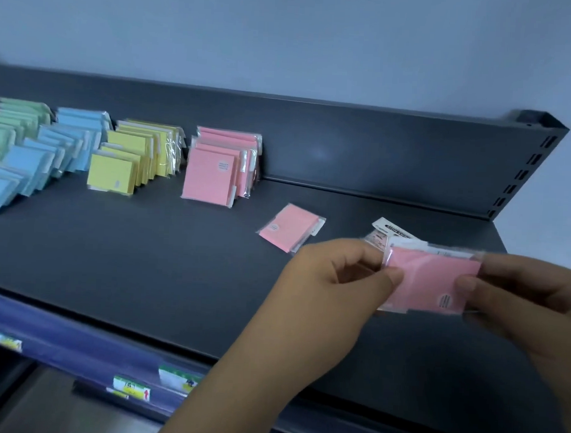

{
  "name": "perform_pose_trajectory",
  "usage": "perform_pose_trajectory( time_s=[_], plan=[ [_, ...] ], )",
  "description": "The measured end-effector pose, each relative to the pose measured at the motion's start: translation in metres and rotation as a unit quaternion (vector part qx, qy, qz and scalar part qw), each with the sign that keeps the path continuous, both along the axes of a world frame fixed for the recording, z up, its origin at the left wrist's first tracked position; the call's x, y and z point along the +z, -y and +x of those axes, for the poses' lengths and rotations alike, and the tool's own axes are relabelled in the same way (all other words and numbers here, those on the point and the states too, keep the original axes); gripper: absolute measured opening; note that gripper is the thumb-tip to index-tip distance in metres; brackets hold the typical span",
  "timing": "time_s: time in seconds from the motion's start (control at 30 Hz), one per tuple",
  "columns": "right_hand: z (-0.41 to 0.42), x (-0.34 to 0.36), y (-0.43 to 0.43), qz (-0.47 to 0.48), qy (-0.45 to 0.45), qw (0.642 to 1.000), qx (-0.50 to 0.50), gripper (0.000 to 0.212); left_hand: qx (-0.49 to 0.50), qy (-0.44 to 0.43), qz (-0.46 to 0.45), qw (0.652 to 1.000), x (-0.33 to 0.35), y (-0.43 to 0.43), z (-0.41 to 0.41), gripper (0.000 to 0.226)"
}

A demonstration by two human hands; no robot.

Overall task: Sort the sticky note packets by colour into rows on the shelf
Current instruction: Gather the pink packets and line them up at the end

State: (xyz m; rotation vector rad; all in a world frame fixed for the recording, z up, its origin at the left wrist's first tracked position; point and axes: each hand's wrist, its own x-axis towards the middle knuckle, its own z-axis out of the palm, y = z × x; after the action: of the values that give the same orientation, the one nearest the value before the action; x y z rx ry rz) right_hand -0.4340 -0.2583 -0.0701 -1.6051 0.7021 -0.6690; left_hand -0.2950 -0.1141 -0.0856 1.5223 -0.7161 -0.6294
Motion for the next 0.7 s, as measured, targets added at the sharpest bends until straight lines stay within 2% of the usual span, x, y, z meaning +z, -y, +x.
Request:
perform_pose_trajectory(
  time_s=[0.07, 0.13, 0.17, 0.23, 0.3, 0.43, 0.6, 0.7],
  plan=[
    [0.012, 0.007, -0.019, 0.016, -0.024, 1.000, 0.006, 0.044, -0.011, 0.017, 0.002, 1.000, 0.001, -0.016, 0.015, 0.017],
    [0.027, 0.010, -0.035, 0.017, -0.040, 0.999, -0.009, 0.061, -0.022, 0.017, 0.005, 1.000, 0.001, -0.032, 0.035, 0.015],
    [0.036, 0.011, -0.044, 0.021, -0.046, 0.999, -0.015, 0.061, -0.026, 0.012, 0.008, 1.000, 0.001, -0.041, 0.046, 0.014],
    [0.058, 0.010, -0.064, 0.020, -0.053, 0.998, -0.009, 0.037, -0.033, 0.002, 0.009, 0.999, 0.000, -0.059, 0.070, 0.013],
    [0.080, 0.007, -0.082, -0.004, -0.054, 0.998, -0.007, 0.024, -0.043, -0.002, 0.014, 0.999, 0.003, -0.079, 0.094, 0.011],
    [0.122, 0.015, -0.128, -0.011, -0.064, 0.998, -0.027, 0.033, -0.053, 0.011, 0.040, 0.998, 0.009, -0.115, 0.141, 0.011],
    [0.175, 0.011, -0.159, 0.002, -0.088, 0.995, -0.036, 0.018, -0.003, -0.028, 0.070, 0.997, 0.004, -0.143, 0.195, 0.008],
    [0.208, 0.011, -0.170, -0.026, -0.118, 0.991, -0.051, 0.021, 0.052, 0.026, 0.088, 0.994, -0.002, -0.150, 0.223, 0.013]
  ],
)
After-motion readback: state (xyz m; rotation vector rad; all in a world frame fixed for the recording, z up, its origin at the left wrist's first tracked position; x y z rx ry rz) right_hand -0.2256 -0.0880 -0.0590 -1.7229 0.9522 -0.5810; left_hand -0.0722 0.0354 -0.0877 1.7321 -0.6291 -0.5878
